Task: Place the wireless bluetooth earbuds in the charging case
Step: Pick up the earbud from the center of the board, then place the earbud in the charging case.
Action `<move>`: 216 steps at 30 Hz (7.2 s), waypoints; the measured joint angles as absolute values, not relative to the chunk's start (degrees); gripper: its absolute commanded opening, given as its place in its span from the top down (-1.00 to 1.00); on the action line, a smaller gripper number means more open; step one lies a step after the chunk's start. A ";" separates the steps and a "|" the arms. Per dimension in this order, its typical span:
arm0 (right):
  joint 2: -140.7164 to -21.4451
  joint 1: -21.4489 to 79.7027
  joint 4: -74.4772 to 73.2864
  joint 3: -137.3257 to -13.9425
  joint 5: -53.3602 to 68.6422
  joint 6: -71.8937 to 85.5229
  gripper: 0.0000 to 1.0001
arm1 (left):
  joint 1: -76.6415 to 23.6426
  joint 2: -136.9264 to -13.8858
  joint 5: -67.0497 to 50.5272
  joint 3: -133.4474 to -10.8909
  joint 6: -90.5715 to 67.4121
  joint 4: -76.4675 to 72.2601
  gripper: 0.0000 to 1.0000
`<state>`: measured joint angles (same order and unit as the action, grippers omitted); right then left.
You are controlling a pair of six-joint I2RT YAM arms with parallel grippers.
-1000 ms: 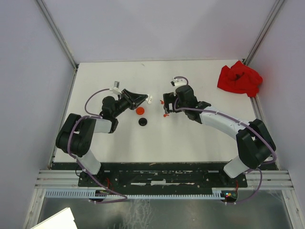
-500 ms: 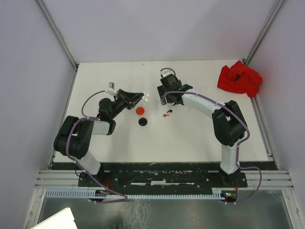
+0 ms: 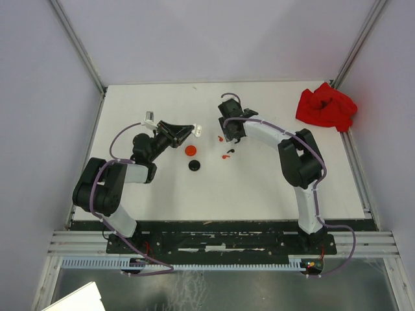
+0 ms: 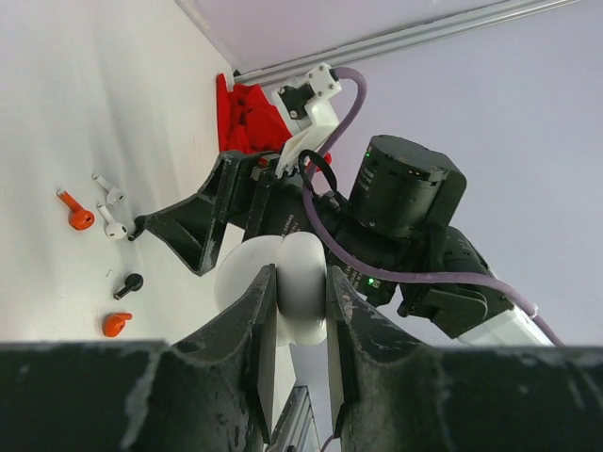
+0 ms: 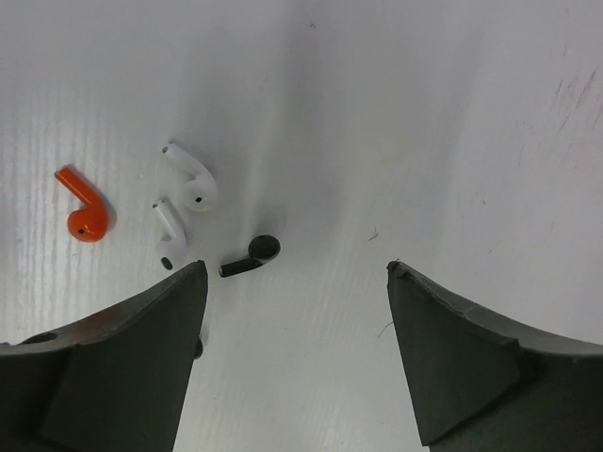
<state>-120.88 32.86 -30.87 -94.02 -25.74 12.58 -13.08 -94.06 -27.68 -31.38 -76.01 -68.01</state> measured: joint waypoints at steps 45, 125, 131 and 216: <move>-130.98 28.62 -31.77 -104.27 -22.41 11.46 -0.71 | -11.44 -101.08 -30.20 -31.24 -78.63 -75.37 0.94; -136.90 27.75 -30.72 -113.36 -1.50 12.80 0.11 | -9.98 -101.65 -31.75 -31.55 -80.58 -78.17 0.94; -136.99 27.73 -30.92 -113.45 -1.50 12.82 0.22 | -9.80 -101.67 -31.81 -31.55 -80.95 -78.24 0.94; -89.93 26.44 64.62 -41.01 22.57 42.41 0.97 | -19.40 -110.30 -29.98 -32.53 -92.62 -87.44 0.94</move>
<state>-89.93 26.44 64.62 -41.01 22.57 42.41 -19.40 -110.30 -29.98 -32.53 -92.62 -87.44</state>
